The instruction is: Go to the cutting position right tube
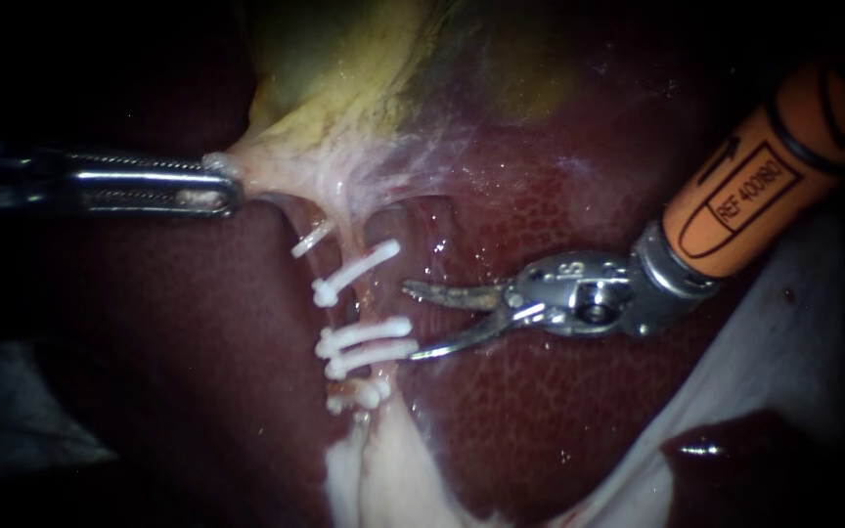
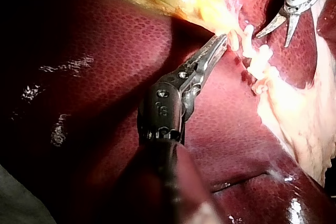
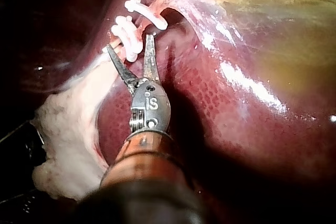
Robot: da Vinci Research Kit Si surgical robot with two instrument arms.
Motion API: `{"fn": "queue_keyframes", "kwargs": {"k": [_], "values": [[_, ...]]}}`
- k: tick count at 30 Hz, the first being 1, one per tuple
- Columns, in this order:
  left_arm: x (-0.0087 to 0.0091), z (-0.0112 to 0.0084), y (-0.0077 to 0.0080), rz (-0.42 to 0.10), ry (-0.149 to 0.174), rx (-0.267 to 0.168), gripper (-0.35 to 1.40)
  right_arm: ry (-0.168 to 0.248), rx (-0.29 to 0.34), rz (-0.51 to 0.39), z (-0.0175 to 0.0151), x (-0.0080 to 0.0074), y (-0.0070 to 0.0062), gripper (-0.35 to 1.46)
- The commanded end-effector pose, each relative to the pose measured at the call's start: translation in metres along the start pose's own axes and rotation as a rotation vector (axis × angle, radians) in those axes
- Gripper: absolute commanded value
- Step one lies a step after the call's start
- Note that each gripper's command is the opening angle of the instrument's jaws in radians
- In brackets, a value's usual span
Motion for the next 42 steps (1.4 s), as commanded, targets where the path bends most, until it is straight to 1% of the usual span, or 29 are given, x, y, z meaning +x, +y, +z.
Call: {"fn": "queue_keyframes", "kwargs": {"k": [1, 5, 9, 15, 20, 24, 25, 28, 31, 35, 41, 42], "values": [[0.0001, -0.0001, 0.0001, 0.000, 0.000, 0.002, -0.35, -0.001, 0.001, 0.008, 0.0003, 0.0000, 0.0002, 1.32], [0.0001, 0.0000, 0.0001, 0.000, 0.000, 0.002, -0.35, -0.004, 0.009, 0.023, 0.0014, 0.0001, 0.0009, 1.32], [0.0001, 0.0000, 0.0001, 0.000, 0.000, 0.002, -0.35, -0.007, 0.020, 0.039, 0.0026, -0.0002, 0.0015, 1.32], [0.0001, -0.0001, 0.0001, 0.000, 0.000, 0.002, -0.35, -0.016, 0.033, 0.028, 0.0039, -0.0001, 0.0019, 1.32], [0.0001, 0.0000, 0.0001, 0.000, 0.000, 0.002, -0.35, 0.013, 0.080, 0.013, 0.0044, 0.0002, 0.0020, 1.32], [0.0001, 0.0000, 0.0001, 0.000, 0.000, 0.002, -0.35, 0.042, 0.143, -0.009, 0.0045, 0.0004, 0.0018, 1.29], [0.0001, 0.0000, 0.0001, 0.000, 0.000, 0.002, -0.35, 0.055, 0.161, -0.016, 0.0045, 0.0004, 0.0017, 1.29], [0.0001, 0.0000, 0.0002, 0.000, 0.000, 0.002, -0.35, 0.069, 0.196, -0.029, 0.0049, 0.0008, 0.0015, 1.25], [0.0001, 0.0000, 0.0002, -0.001, 0.000, 0.002, -0.35, 0.084, 0.196, -0.029, 0.0057, 0.0013, 0.0017, 1.24], [0.0001, 0.0001, 0.0002, -0.001, 0.000, 0.002, -0.35, 0.121, 0.186, -0.011, 0.0074, 0.0023, 0.0018, 1.22], [0.0002, 0.0002, 0.0002, -0.001, 0.001, 0.003, -0.35, 0.143, 0.180, -0.006, 0.0096, 0.0039, 0.0015, 1.25], [0.0002, 0.0002, 0.0002, -0.001, 0.001, 0.003, -0.35, 0.148, 0.182, 0.006, 0.0098, 0.0041, 0.0015, 1.25]]}}
